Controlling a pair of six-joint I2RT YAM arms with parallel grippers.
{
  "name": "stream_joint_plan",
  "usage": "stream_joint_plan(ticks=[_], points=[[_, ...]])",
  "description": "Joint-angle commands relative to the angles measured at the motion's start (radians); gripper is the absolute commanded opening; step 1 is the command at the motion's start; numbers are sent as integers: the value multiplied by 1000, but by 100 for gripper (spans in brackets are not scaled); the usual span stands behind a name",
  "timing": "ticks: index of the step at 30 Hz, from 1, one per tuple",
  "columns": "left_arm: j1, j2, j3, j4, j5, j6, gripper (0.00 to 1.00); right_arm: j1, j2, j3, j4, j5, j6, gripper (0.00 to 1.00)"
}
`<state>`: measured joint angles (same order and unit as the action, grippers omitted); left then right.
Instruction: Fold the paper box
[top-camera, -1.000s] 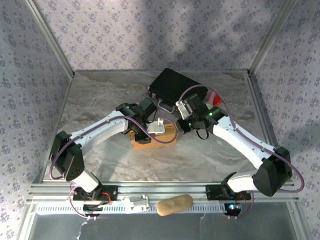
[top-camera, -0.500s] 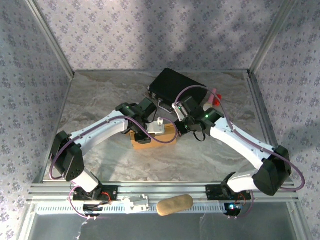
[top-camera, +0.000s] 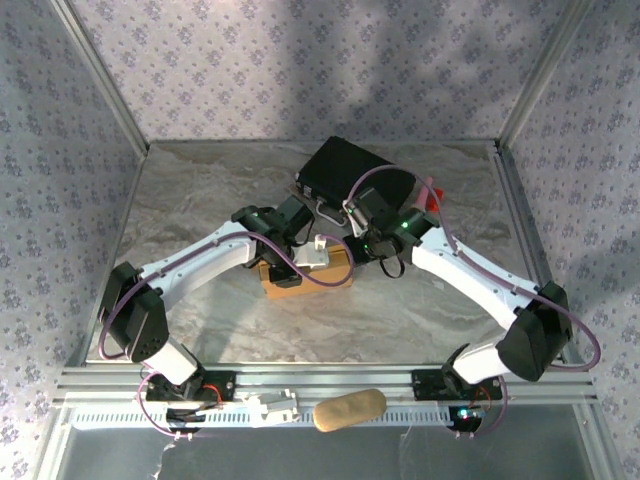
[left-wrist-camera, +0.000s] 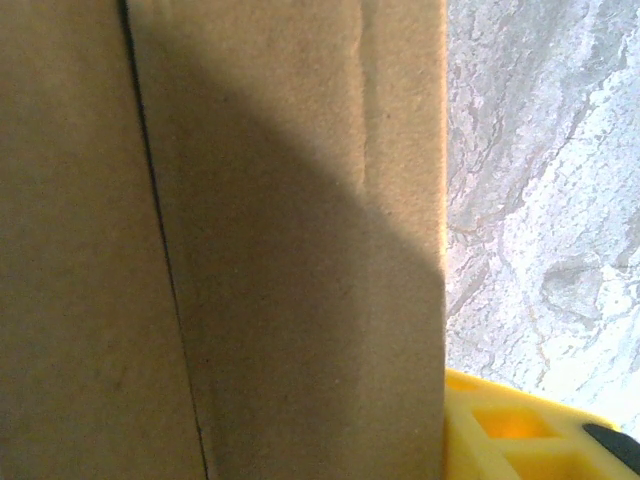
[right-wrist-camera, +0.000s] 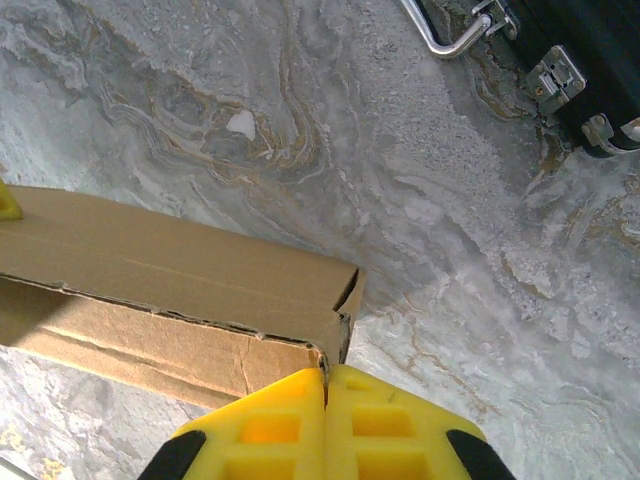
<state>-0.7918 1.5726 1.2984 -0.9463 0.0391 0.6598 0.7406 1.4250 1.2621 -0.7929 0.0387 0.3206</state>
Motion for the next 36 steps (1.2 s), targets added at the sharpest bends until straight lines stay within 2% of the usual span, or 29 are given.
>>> stream_joint_plan(ticks=[1, 9, 20, 26, 32, 36], points=[[-3, -5, -8, -5, 17, -10, 45, 9, 7, 32, -14, 10, 79, 0], [-4, 0, -9, 3, 7, -24, 46, 36, -11, -17, 41, 48, 167, 0], [6, -5, -14, 22, -11, -40, 48, 75, -108, -186, 145, 144, 191, 0], [9, -30, -12, 62, -16, -93, 50, 85, -121, -205, 158, 161, 198, 0], [9, -154, -64, 146, 95, -175, 60, 90, -122, -196, 159, 162, 192, 0], [22, -230, -102, 187, 119, -260, 61, 97, -117, -199, 164, 166, 193, 0]])
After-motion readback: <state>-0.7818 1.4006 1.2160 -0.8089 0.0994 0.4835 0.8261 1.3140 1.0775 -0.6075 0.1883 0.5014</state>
